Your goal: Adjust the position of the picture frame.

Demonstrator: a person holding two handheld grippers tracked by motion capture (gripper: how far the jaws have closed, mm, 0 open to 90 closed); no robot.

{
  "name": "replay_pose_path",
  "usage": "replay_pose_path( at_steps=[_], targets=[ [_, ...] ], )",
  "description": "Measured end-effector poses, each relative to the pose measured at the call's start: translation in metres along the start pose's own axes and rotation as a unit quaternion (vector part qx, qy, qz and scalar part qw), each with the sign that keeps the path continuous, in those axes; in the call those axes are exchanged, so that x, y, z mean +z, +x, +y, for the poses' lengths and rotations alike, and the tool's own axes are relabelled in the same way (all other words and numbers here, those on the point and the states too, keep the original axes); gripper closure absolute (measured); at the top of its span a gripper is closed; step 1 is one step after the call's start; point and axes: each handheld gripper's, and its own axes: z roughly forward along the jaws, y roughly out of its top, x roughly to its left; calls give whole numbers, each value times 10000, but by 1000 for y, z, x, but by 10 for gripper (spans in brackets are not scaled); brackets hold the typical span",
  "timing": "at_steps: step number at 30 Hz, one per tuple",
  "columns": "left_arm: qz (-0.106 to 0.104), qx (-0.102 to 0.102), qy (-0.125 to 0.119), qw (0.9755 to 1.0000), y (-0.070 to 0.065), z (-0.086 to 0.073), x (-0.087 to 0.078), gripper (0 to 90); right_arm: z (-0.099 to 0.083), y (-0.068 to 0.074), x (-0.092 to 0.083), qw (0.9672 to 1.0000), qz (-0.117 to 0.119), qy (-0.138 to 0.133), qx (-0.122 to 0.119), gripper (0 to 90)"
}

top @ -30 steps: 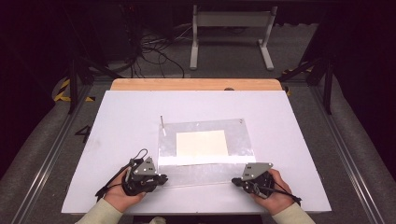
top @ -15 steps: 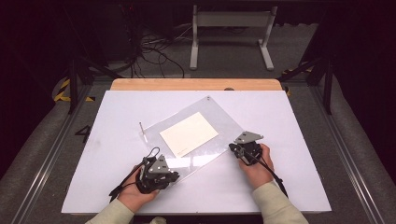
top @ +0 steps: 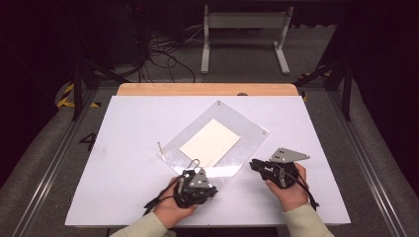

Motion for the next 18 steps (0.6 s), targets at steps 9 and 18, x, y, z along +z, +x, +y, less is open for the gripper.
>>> replay_pose_path(
  at_steps=[9, 18],
  targets=[
    [-272, -119, -481, 9984, 4, 7, -10, 561, -15, 23, -4, 9977, 592, 24, -338, 754],
    [1605, -826, -1240, 9757, 57, -41, -102, 505, -8, 66, 13, 9880, 1286, -158, -836, 576]
  ],
)
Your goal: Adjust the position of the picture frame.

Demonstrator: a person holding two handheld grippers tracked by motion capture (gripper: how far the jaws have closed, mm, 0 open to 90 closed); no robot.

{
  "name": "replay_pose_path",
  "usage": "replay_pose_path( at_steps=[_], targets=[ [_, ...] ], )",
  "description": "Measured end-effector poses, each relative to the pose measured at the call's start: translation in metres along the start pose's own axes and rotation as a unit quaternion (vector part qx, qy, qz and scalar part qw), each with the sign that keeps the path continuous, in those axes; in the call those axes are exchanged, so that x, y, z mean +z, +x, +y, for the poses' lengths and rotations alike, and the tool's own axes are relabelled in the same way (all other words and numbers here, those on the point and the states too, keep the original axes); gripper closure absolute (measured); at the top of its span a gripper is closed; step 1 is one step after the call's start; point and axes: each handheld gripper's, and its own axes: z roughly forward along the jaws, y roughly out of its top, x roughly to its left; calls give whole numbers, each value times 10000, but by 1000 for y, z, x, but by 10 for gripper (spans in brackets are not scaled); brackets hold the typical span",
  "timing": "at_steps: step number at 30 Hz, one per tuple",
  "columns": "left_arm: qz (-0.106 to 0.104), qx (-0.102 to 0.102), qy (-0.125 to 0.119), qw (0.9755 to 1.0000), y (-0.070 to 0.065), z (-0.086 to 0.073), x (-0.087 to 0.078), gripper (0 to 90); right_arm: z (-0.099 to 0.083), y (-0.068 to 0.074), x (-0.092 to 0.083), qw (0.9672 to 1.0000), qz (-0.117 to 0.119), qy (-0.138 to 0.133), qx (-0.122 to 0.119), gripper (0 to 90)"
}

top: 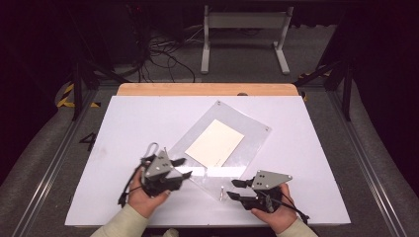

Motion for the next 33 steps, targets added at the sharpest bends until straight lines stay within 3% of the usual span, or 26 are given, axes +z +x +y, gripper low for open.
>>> replay_pose_path(
  at_steps=[2, 3, 5, 7, 9, 10, 11, 12, 13, 14, 17, 18, 19, 21, 23, 25, 29, 33],
  targets=[
    [587, -372, 99, 9975, 20, -9, 1, 416, 3, 5, 12, 9999, 5, 118, -68, 584],
    [663, -581, 173, 9960, 29, -14, 3, 408, 4, 8, 17, 9998, 9, 139, -105, 592],
    [754, -795, 378, 9933, 44, -20, 14, 395, 7, 11, 25, 9998, -9, 144, -138, 614],
    [561, -850, 307, 9943, 49, -20, 26, 402, 9, 12, 31, 9997, -56, 170, -152, 653],
    [534, -788, 287, 9950, 50, -20, 33, 528, 8, 12, 34, 9997, -82, 204, -132, 666],
    [494, -725, 340, 9956, 51, -20, 41, 528, 8, 12, 35, 9997, -90, 223, -101, 686],
    [500, -708, 471, 9951, 51, -21, 46, 644, 7, 11, 35, 9996, -107, 233, -82, 715],
    [700, -603, 535, 9943, 50, -21, 47, 736, 7, 11, 35, 9996, -144, 244, -92, 764],
    [687, -679, 601, 9935, 52, -20, 45, 836, 7, 11, 35, 9993, -200, 270, -161, 817],
    [545, -812, 611, 9933, 54, -21, 43, 848, 7, 11, 35, 9994, -132, 287, -151, 846],
    [549, -623, 643, 9945, 45, -19, 39, 852, 10, 13, 29, 9983, -211, 498, -209, 849],
    [548, -434, 495, 9963, 37, -14, 32, 852, 13, 13, 20, 9976, -361, 511, -293, 843],
    [548, -434, 495, 9963, 37, -14, 32, 852, 13, 13, 20, 9976, -361, 511, -293, 843],
    [426, -360, 320, 9979, 27, -9, 22, 851, 17, 9, 5, 9963, -660, 432, -333, 832],
    [329, -60, 290, 9990, 13, -5, 13, 847, 18, 0, -9, 9950, -897, 363, -231, 830],
    [342, 292, 324, 9985, -5, -2, 5, 833, 17, -9, -20, 9943, -1015, 303, -131, 829],
    [62, 479, 302, 9984, -25, -7, -6, 822, 14, -17, -37, 9938, -1082, 214, -155, 827],
    [-213, 699, 484, 9961, -44, -19, -15, 819, 5, -15, -42, 9931, -1108, 279, -274, 827]
  ],
)
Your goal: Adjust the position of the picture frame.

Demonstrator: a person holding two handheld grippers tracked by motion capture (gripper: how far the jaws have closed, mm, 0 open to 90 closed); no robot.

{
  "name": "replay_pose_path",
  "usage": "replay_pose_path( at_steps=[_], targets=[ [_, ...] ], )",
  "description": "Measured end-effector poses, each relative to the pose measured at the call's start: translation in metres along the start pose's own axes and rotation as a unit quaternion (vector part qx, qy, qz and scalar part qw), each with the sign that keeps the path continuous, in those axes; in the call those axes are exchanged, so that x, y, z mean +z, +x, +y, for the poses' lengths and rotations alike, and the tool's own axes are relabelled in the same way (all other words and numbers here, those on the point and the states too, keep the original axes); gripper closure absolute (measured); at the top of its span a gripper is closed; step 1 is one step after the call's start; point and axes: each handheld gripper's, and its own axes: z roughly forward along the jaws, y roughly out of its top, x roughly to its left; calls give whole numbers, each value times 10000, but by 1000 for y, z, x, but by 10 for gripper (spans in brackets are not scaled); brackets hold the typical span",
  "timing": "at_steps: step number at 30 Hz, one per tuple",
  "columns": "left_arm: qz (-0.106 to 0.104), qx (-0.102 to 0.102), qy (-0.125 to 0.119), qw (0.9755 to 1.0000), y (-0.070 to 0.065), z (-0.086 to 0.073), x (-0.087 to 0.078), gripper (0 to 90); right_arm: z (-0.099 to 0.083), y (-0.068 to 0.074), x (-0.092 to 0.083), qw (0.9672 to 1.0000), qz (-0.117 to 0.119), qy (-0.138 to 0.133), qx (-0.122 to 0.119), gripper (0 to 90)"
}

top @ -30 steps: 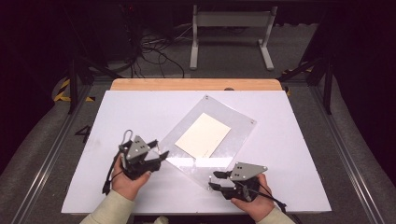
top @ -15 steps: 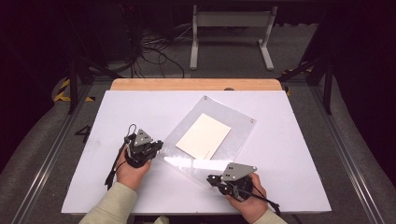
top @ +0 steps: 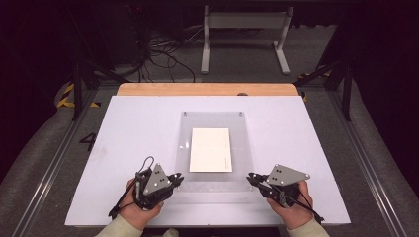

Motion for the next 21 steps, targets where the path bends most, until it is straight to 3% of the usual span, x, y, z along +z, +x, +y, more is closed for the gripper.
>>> replay_pose_path(
  at_steps=[1, 6, 10, 15, 16, 17, 19, 21],
  targets=[
    [0, 0, 0, 10000, 0, 0, 0, 821, 0, 0, 0, 10000, 0, 0, 0, 827],
    [-636, -138, 309, 9974, 0, -16, 1, 841, -14, 6, 3, 9990, 411, 197, 4, 844],
    [-728, -143, 444, 9963, 1, -23, -5, 847, -18, 17, 4, 9963, 795, 309, -127, 848],
    [-837, -114, 643, 9943, 1, -27, -4, 846, -19, 23, 5, 9941, 968, 427, -223, 849],
    [-981, -190, 620, 9931, 5, -27, -3, 833, -21, 23, 8, 9933, 1010, 521, -224, 847],
    [-981, -190, 620, 9931, 5, -27, -3, 812, -21, 23, 8, 9933, 1010, 521, -224, 847],
    [-1311, -420, 383, 9897, 11, -27, -8, 772, -22, 20, 8, 9927, 1107, 470, -59, 842],
    [-1451, -489, 151, 9881, 16, -27, -13, 734, -23, 20, 8, 9927, 1123, 447, -41, 841]
  ],
)
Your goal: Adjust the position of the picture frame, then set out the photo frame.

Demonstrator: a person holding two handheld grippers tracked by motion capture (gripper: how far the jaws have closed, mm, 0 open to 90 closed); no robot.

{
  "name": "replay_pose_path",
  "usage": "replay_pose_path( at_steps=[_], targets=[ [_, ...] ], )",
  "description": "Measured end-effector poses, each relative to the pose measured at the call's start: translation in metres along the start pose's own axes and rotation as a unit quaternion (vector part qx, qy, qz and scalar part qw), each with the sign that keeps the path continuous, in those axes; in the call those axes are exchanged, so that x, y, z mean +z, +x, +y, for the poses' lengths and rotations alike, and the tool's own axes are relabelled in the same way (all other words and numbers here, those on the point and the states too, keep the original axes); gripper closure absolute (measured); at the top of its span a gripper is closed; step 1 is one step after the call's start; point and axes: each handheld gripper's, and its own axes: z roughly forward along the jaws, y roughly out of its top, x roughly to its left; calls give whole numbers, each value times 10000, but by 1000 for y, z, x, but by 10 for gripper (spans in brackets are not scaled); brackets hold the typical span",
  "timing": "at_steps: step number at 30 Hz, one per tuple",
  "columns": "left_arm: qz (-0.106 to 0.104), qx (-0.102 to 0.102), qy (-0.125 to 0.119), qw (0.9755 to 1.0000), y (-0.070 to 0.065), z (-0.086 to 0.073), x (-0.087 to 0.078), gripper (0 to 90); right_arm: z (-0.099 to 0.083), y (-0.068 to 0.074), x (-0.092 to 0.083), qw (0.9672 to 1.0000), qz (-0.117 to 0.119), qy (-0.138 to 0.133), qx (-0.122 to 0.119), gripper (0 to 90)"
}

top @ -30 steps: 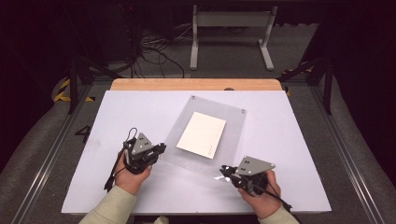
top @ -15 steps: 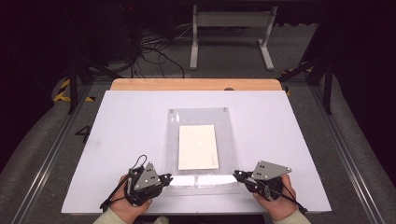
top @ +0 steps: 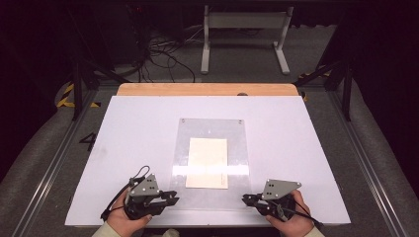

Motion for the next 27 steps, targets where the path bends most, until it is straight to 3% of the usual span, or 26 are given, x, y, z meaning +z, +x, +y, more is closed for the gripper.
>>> replay_pose_path(
  at_steps=[2, 7, 11, 13, 17, 21, 24, 27],
  targets=[
    [-79, 22, -125, 9999, 1, 1, -2, 721, 0, 0, 0, 10000, -10, 13, 15, 846],
    [137, 278, 121, 9994, -7, 3, 8, 722, 2, 1, -1, 9999, -98, 82, -2, 847],
    [79, 216, -9, 9997, -6, 3, 6, 701, 1, 1, -2, 10000, -85, 49, 18, 800],
    [166, 181, -102, 9996, -5, 4, 4, 667, 0, -1, -5, 9999, -20, -75, 135, 761],
    [294, 19, -383, 9988, 0, 4, -4, 623, 2, -4, -11, 9993, 42, -259, 262, 740],
    [363, -198, -662, 9970, 9, 5, -13, 604, 2, -2, -10, 9996, 44, -191, 191, 731],
    [480, -344, -693, 9958, 17, 5, -15, 580, 3, -3, -8, 9998, 66, -114, 155, 723],
    [673, -718, -732, 9924, 31, 5, -14, 536, 6, -5, -8, 9996, 118, -166, 177, 720]
  ],
)
